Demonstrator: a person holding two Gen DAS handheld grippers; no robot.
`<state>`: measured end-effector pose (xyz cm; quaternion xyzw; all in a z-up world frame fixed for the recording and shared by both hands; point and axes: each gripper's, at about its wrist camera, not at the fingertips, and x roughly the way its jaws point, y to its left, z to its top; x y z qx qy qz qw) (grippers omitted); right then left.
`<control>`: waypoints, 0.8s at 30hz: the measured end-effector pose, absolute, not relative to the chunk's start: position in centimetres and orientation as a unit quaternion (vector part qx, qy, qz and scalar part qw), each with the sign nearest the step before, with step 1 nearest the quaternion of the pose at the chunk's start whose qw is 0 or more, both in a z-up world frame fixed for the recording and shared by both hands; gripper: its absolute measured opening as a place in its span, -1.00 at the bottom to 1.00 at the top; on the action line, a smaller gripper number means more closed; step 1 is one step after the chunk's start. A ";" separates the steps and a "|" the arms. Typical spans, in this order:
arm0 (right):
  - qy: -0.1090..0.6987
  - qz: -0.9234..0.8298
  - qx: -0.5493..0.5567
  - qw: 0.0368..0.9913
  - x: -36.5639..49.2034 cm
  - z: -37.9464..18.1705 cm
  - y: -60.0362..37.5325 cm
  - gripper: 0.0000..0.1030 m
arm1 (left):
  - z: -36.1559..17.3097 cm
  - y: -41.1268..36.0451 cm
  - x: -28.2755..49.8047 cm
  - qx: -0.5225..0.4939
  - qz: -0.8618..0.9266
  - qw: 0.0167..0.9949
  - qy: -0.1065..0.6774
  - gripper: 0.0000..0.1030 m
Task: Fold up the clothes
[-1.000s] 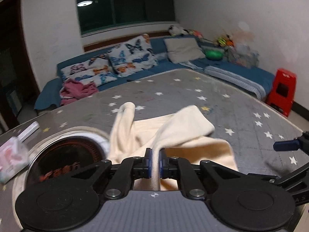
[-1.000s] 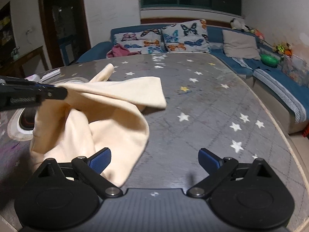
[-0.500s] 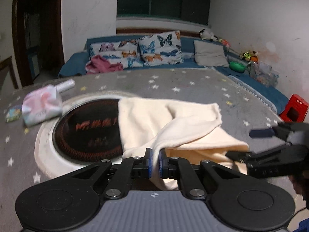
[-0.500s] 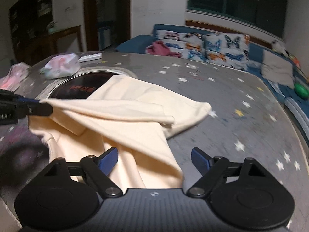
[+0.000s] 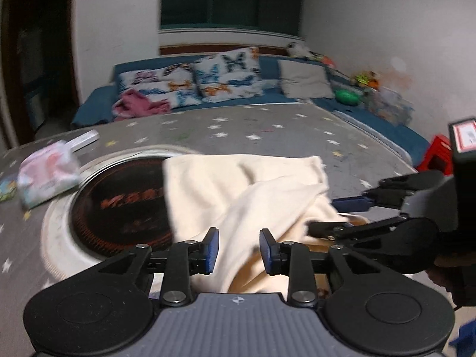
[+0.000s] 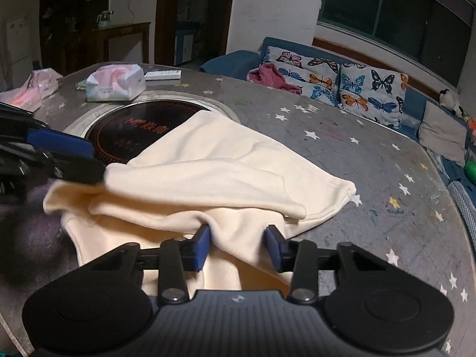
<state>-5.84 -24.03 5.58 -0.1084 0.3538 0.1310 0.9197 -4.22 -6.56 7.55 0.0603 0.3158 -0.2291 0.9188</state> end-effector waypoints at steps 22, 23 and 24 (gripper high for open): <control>0.366 0.149 -0.117 0.911 -6.2 5.0 -25.2 -0.24 | 3.2 -12.3 0.7 0.126 -0.288 0.883 0.347 -0.43; 0.365 0.149 -0.117 0.911 -6.2 5.0 -25.2 -0.24 | 3.2 -12.3 0.8 0.126 -0.285 0.885 0.346 -0.67; 0.365 0.150 -0.118 0.911 -6.2 5.0 -25.2 -0.24 | 3.2 -12.3 0.8 0.126 -0.282 0.887 0.344 -0.74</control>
